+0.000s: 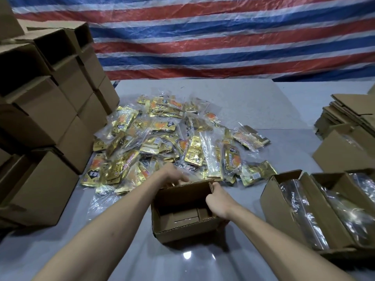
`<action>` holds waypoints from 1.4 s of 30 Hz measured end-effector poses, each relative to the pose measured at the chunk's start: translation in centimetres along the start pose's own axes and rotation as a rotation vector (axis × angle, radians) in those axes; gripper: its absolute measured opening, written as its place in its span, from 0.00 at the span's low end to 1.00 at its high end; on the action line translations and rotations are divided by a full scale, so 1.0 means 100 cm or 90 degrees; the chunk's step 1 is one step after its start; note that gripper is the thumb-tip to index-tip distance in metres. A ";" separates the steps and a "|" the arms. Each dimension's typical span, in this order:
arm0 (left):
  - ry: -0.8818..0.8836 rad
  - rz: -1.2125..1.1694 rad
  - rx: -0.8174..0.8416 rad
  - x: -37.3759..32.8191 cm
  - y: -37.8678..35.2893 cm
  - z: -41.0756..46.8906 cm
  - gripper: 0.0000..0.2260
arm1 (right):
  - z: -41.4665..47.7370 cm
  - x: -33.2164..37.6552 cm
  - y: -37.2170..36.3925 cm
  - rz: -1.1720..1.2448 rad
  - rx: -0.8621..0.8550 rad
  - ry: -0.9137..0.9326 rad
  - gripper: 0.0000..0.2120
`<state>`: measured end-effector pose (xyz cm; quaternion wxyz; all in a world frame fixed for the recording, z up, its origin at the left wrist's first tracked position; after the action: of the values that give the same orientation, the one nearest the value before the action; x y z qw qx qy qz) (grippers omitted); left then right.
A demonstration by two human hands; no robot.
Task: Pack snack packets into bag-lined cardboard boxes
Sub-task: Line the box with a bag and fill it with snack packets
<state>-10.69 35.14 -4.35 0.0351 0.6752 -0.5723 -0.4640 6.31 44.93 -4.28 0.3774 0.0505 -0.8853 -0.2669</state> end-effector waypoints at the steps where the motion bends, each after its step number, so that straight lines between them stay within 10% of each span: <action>1: -0.023 -0.026 0.000 -0.003 0.001 -0.001 0.09 | 0.001 0.000 0.000 0.004 -0.002 0.000 0.32; 14: -0.349 0.014 -0.082 -0.038 0.064 -0.084 0.14 | 0.004 0.000 0.000 0.057 -0.014 -0.026 0.36; 26: -0.542 -0.311 -0.164 -0.111 0.125 -0.193 0.15 | 0.005 0.001 -0.004 0.057 -0.006 -0.019 0.28; 42: -0.298 -0.506 -0.061 -0.039 0.067 -0.135 0.15 | -0.006 -0.002 0.009 0.122 0.038 -0.008 0.18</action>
<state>-6.31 29.42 9.49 -0.2443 0.7168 -0.2394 -0.6077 6.95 45.46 -3.57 0.3940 -0.0244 -0.8960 -0.2032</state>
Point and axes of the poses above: each hand's wrist, its own z-axis towards the middle knuckle, its own y-axis out of the back of the hand, x = y × z, the point moved 7 cm from there along z, towards the middle knuckle, and after that the axes turned 1 degree about -x, right-handed, at the moved point
